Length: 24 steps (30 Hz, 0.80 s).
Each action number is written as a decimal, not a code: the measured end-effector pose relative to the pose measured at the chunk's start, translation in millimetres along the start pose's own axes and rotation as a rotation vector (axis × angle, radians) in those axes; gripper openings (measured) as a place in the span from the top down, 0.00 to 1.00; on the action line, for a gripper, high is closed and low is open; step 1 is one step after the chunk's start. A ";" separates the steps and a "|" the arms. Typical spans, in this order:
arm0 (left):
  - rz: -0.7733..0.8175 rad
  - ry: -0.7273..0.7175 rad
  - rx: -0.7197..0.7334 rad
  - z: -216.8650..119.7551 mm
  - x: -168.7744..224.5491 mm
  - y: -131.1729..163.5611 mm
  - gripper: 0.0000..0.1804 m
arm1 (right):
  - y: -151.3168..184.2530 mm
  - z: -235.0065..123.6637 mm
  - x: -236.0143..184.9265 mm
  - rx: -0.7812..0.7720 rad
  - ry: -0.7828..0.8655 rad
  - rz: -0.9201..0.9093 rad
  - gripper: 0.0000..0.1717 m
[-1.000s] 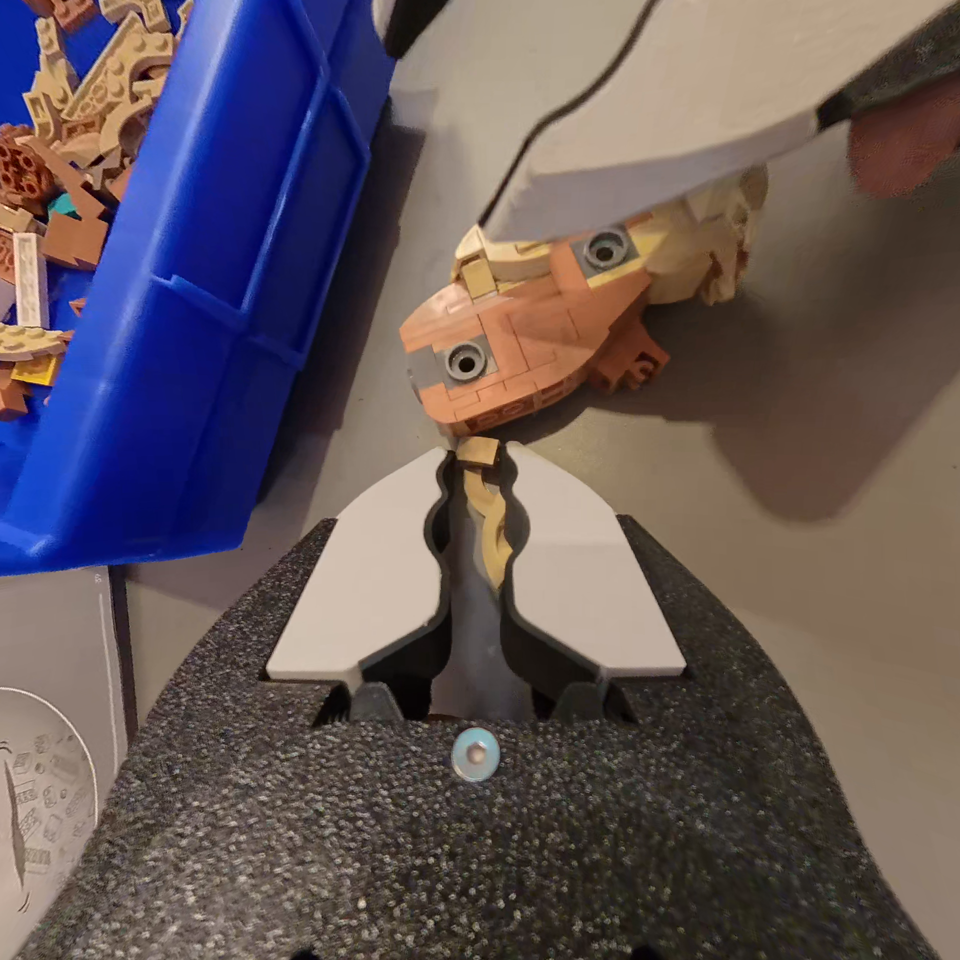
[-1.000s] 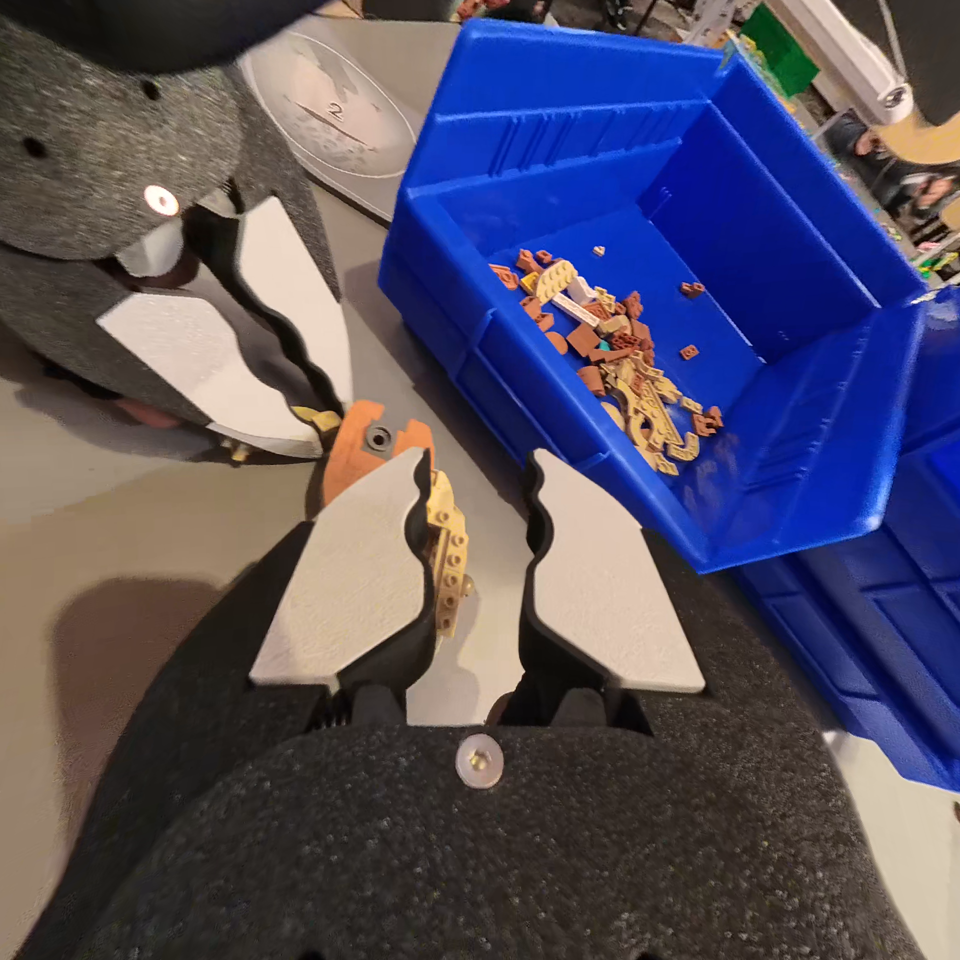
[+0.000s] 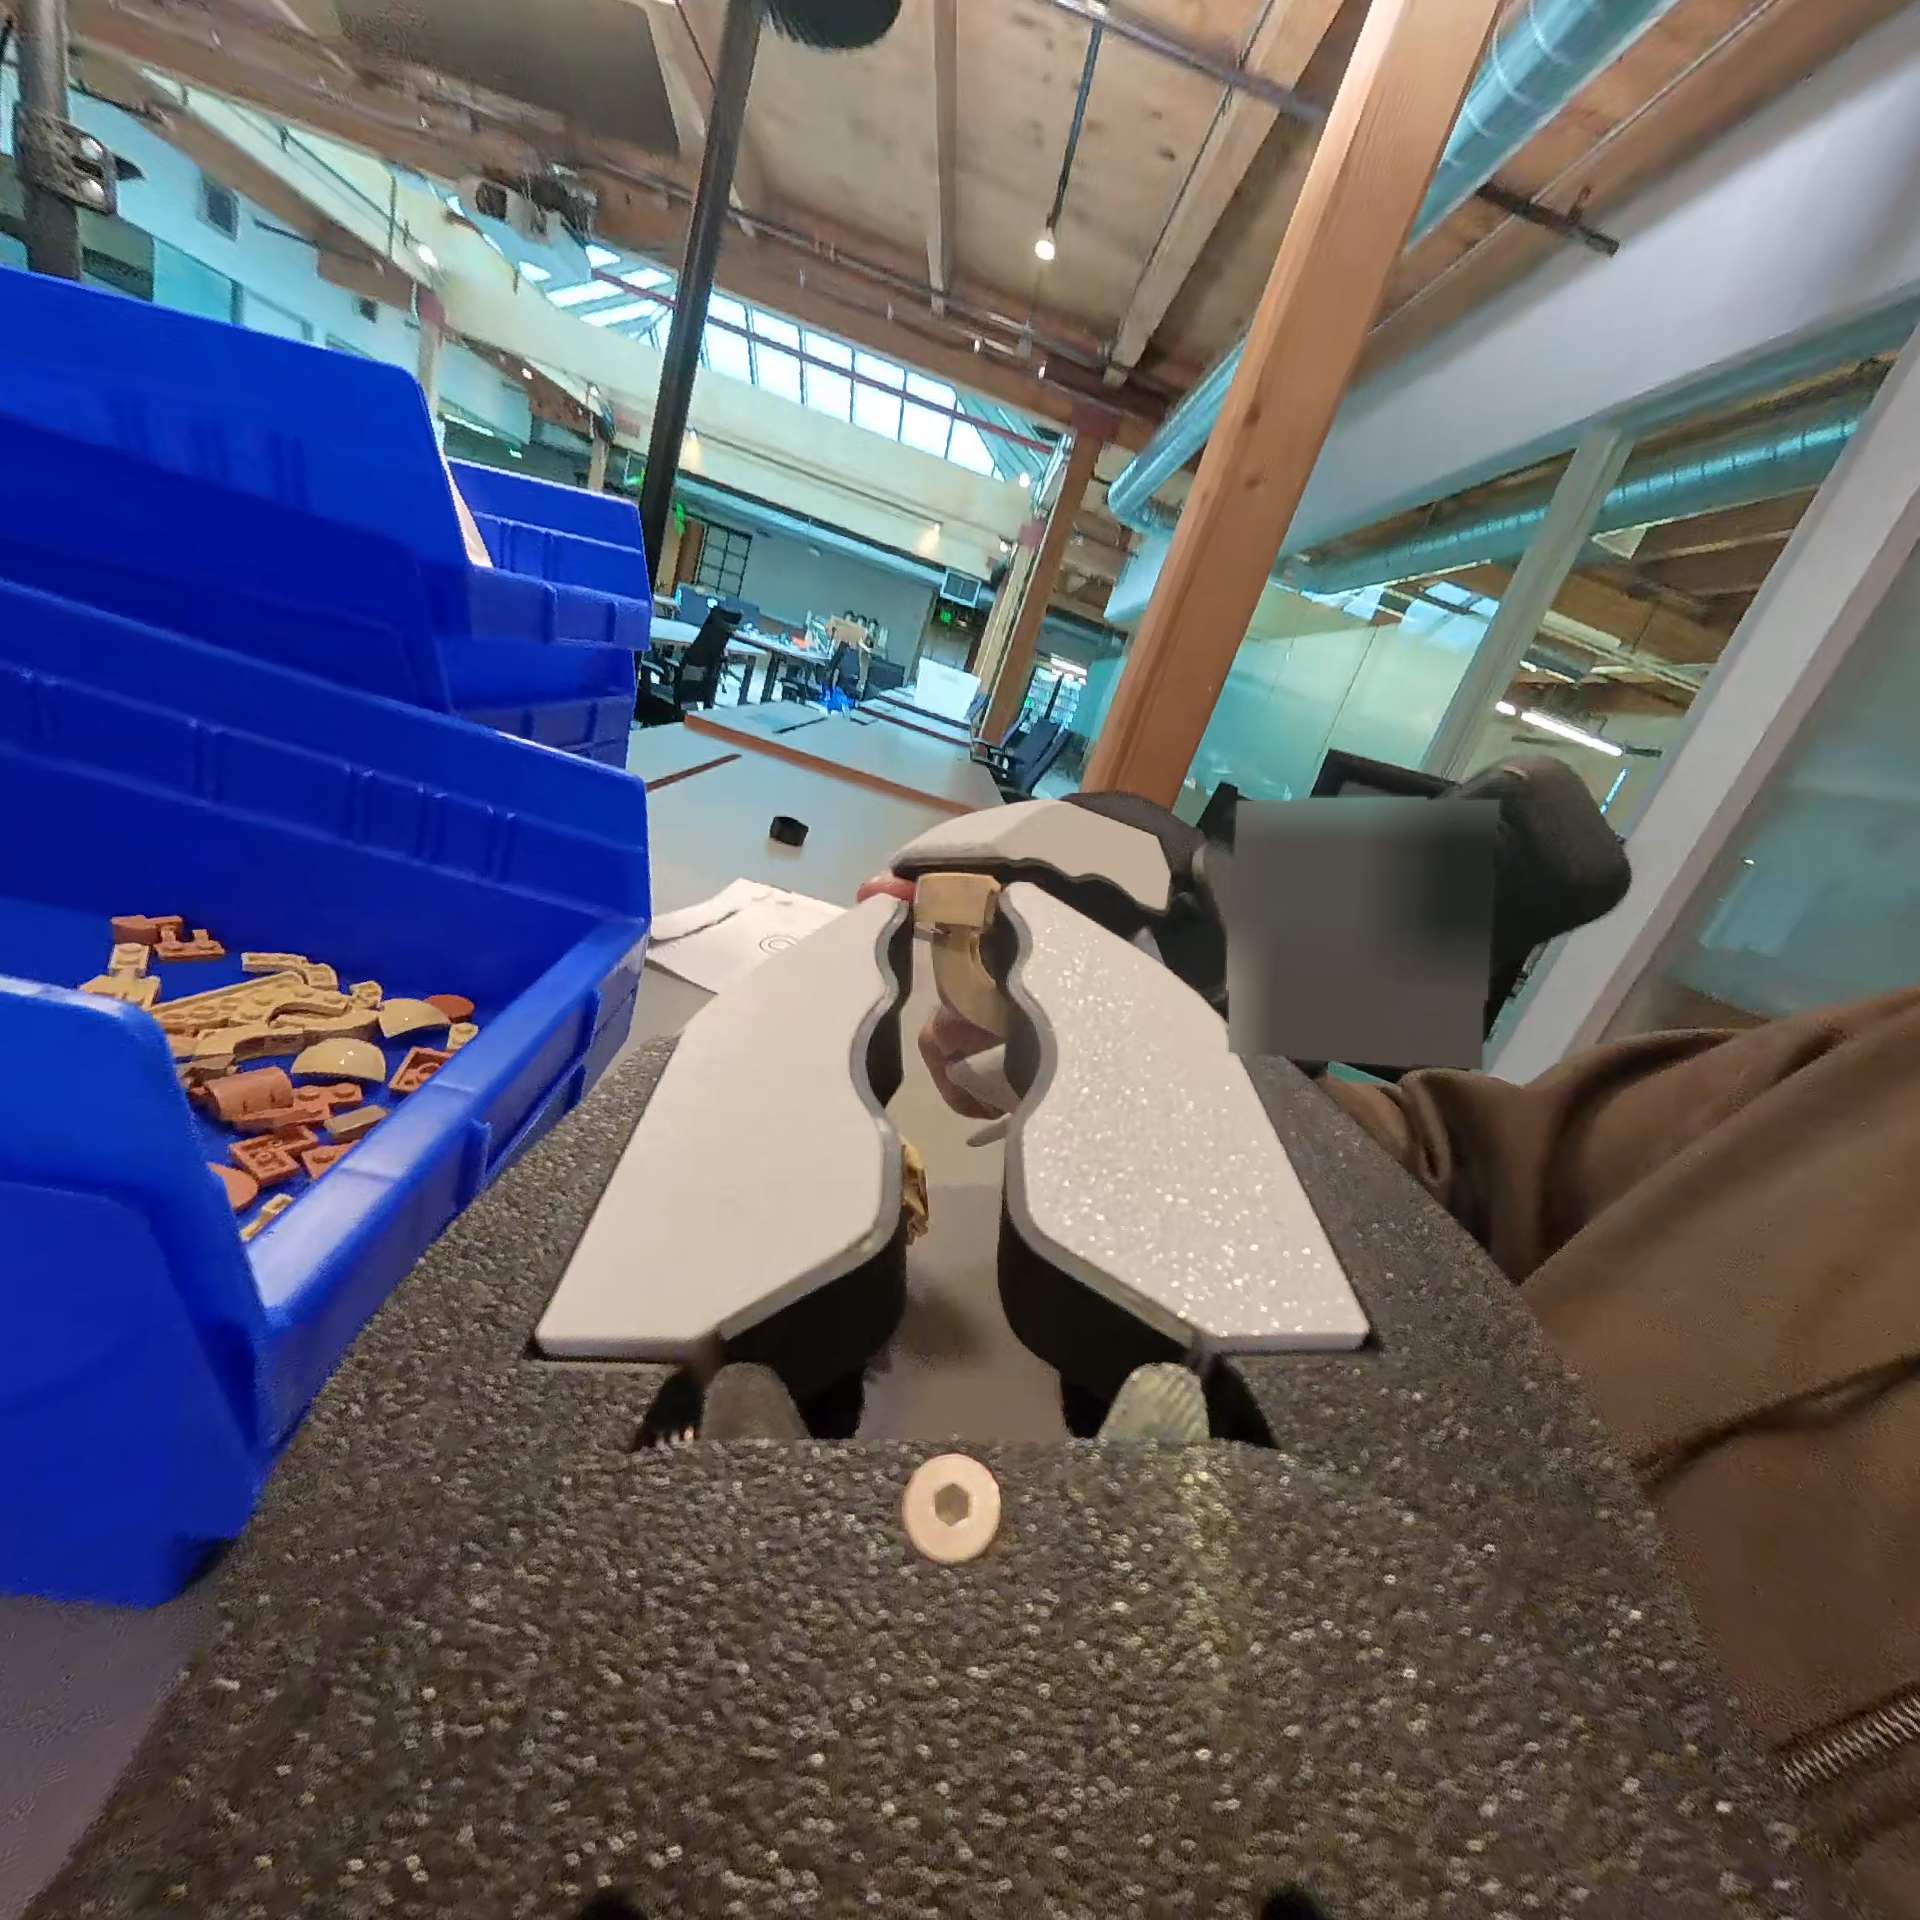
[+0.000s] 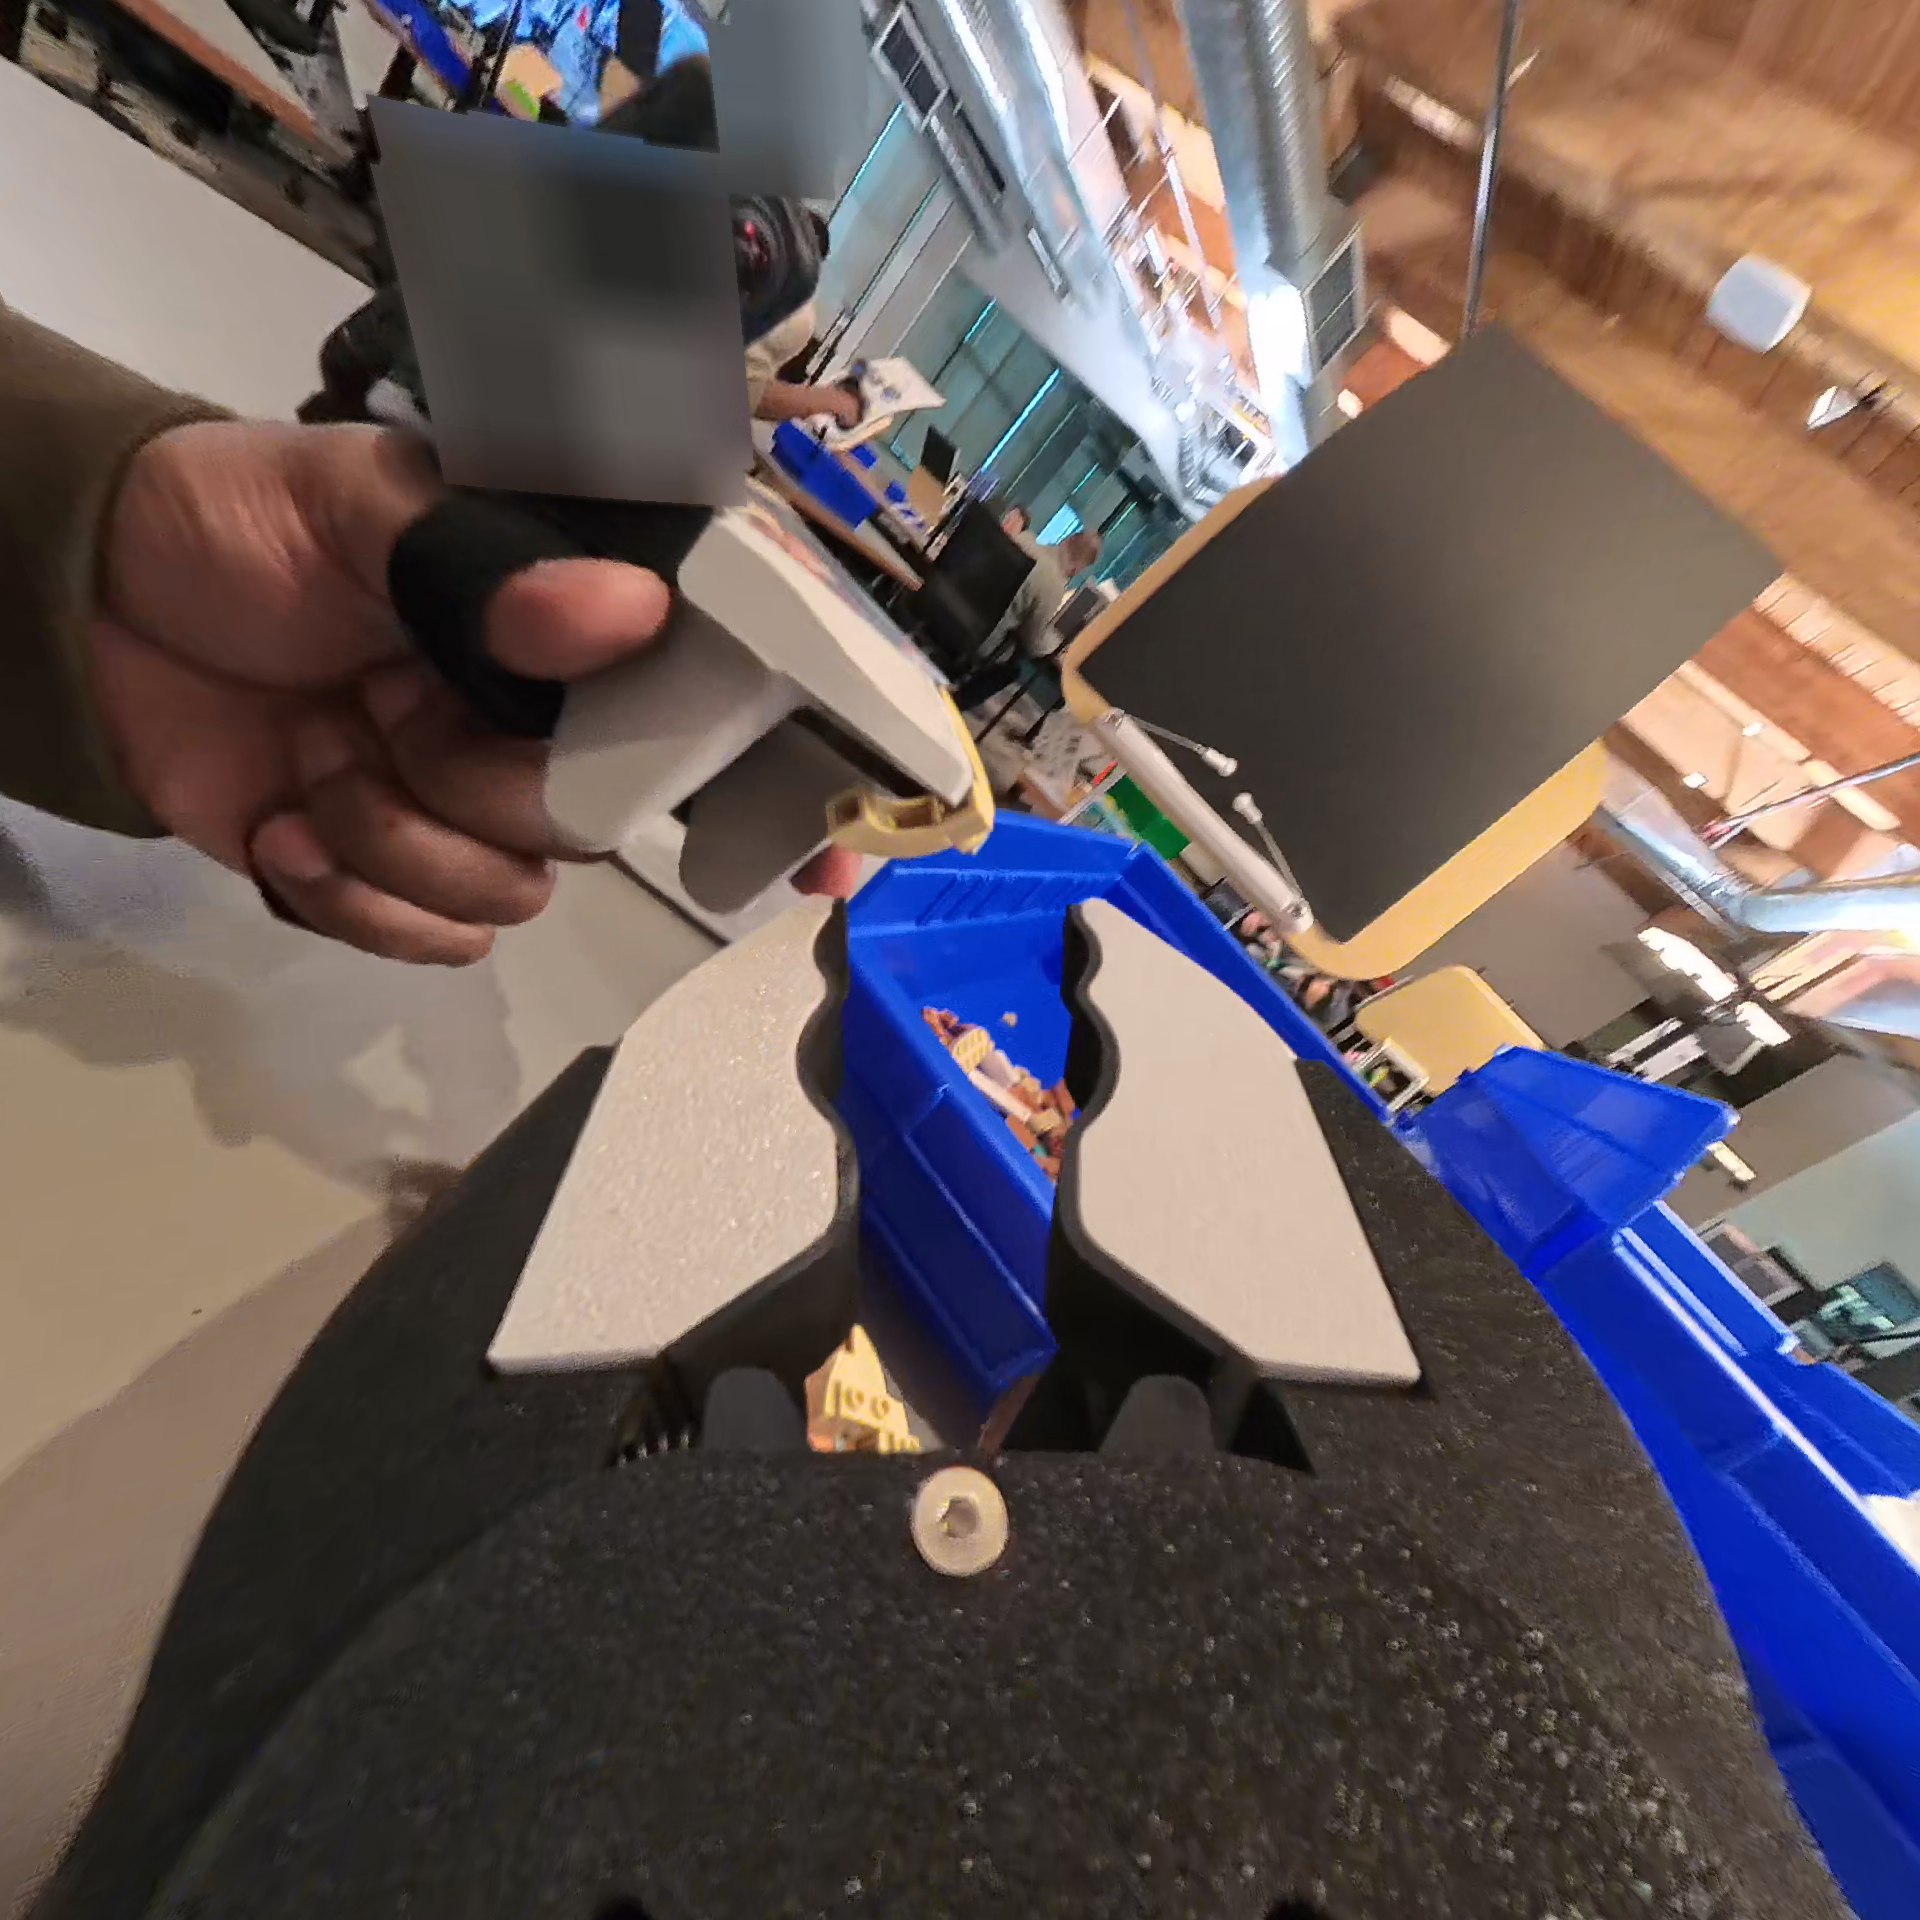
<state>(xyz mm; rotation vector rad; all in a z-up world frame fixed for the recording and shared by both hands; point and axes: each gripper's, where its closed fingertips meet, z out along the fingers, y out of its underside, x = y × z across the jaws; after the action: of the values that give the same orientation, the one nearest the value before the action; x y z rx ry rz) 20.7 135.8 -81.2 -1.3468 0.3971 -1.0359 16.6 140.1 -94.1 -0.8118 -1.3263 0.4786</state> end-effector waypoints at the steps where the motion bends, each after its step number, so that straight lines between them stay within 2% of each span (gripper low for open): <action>1: 0.000 0.001 0.008 1.0 0.8 0.2 0.92 | -2.9 -0.4 0.0 0.015 0.014 -0.022 0.77; 7: -0.009 -0.006 -0.022 8.0 2.2 9.6 0.92 | -8.1 1.0 -7.6 0.022 0.077 -0.217 0.74; 10: -0.022 0.001 -0.028 10.1 3.6 12.2 0.92 | -9.4 1.7 -7.8 0.022 0.114 -0.267 0.81; 12: -0.027 -0.001 -0.026 10.6 3.6 11.7 0.92 | -9.6 1.2 -6.2 0.022 0.132 -0.280 0.84; 20: -0.039 0.004 -0.015 6.0 2.7 3.2 0.89 | -14.2 -4.4 5.9 0.058 0.155 -0.234 0.84; 24: -0.006 0.006 -0.083 6.3 5.8 8.3 0.86 | -15.8 -5.9 8.7 0.070 0.164 -0.222 0.84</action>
<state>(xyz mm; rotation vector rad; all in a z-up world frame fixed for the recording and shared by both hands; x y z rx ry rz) 31.6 134.0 -85.5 -1.4194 0.4449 -1.0380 22.0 134.7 -76.7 -0.6235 -1.2233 0.2748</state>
